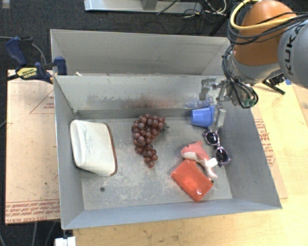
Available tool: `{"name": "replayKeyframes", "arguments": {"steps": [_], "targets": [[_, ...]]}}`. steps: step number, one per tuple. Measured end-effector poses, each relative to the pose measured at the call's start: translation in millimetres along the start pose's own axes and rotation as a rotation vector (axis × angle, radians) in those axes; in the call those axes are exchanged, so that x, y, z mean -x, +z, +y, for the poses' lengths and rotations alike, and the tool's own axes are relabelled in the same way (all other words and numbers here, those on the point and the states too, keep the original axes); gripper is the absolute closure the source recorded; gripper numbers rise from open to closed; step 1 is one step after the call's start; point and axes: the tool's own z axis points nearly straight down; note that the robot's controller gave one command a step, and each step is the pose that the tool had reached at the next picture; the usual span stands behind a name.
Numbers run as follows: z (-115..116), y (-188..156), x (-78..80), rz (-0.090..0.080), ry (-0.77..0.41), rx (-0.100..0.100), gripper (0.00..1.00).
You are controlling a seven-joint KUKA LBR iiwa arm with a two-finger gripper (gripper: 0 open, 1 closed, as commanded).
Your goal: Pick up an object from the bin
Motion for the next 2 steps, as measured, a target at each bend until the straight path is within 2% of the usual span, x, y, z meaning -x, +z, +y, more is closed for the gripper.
{"name": "replayKeyframes", "arguments": {"steps": [1, 2], "targets": [[0.2, -5.5, 1.3, -0.008, -0.001, -0.001, 0.00], [-16.8, 46.7, -7.0, -0.011, 0.003, -0.001, 0.00]]}}
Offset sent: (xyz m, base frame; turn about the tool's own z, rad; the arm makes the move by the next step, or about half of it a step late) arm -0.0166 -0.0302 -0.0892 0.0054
